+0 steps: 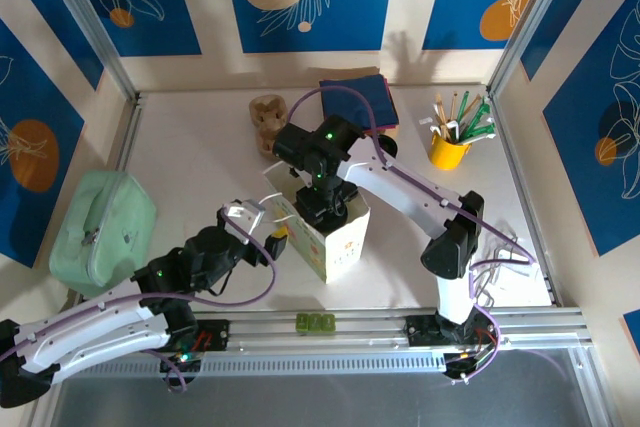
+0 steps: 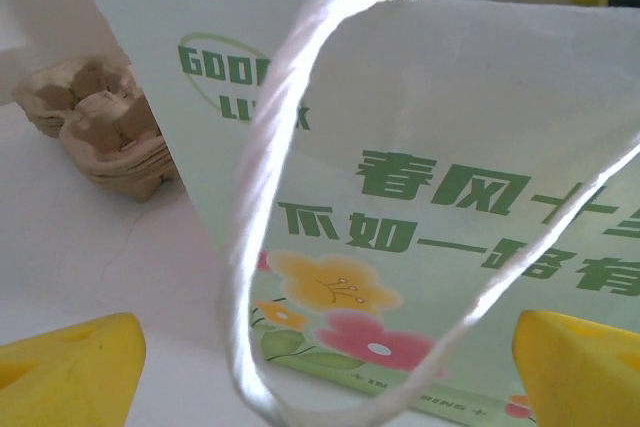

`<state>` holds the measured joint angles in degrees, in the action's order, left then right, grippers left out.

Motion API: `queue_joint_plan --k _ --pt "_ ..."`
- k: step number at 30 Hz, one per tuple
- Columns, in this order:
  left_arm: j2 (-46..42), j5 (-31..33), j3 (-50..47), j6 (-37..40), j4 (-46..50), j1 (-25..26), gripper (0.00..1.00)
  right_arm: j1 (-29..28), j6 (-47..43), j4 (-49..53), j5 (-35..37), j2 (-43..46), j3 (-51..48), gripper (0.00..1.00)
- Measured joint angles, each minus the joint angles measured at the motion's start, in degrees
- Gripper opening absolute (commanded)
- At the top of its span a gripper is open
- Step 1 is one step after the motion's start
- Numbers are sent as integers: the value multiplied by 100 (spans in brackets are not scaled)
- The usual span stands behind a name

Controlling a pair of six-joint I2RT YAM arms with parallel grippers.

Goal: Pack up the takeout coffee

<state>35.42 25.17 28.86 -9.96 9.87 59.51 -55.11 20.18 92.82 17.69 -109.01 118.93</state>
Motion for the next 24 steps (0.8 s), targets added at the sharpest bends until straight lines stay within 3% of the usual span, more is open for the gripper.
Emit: queue_joint_plan --k 24 --pt "-74 46 -76 0 -2 0 96 37 -63 -339 -142 -42 -916 62"
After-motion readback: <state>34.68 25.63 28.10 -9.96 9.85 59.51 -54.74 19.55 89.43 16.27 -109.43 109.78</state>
